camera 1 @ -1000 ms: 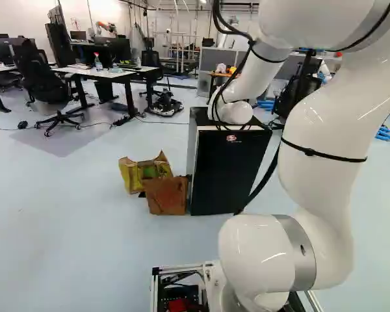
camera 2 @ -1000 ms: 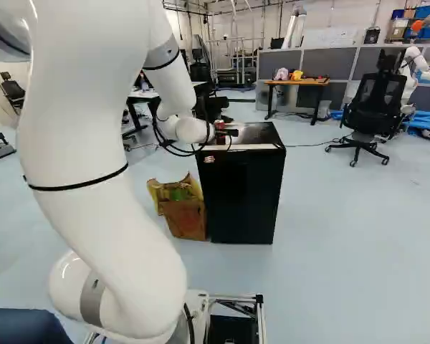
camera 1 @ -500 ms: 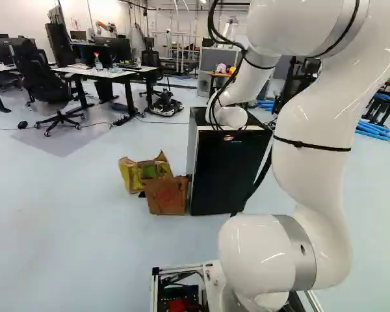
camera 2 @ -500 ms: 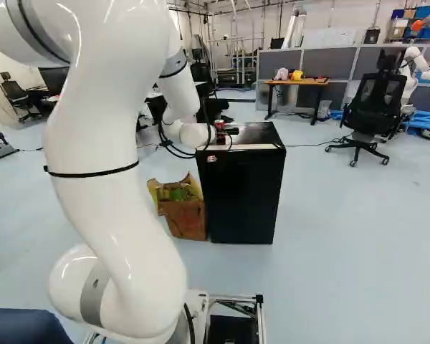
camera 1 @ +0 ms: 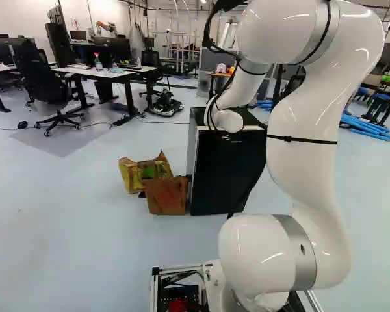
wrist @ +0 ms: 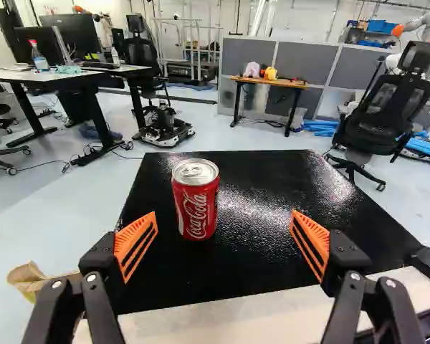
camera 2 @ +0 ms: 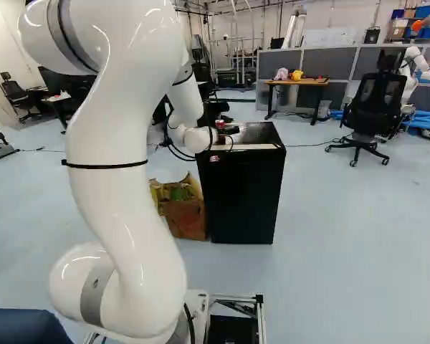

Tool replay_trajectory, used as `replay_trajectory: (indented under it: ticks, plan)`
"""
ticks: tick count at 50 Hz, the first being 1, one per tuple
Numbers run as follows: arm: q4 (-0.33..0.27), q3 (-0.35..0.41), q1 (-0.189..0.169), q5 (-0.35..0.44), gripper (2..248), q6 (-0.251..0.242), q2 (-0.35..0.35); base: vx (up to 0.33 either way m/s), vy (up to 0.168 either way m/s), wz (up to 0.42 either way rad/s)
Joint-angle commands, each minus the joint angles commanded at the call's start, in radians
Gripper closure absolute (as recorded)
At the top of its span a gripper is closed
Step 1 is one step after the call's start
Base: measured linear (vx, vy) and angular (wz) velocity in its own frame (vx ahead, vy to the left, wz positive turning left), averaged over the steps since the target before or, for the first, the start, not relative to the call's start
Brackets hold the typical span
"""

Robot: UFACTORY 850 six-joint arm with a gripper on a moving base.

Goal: Grab a drink from the fridge

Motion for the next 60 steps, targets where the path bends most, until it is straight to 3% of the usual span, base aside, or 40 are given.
replay_trajectory:
  ticks: [35,60]
  plan:
    - [0.000,-0.095,0.004,0.137,3,0.000,-0.127,0.000,0.000,0.000]
    - [0.000,-0.161,0.007,0.143,3,0.000,-0.176,0.000,0.000,0.000]
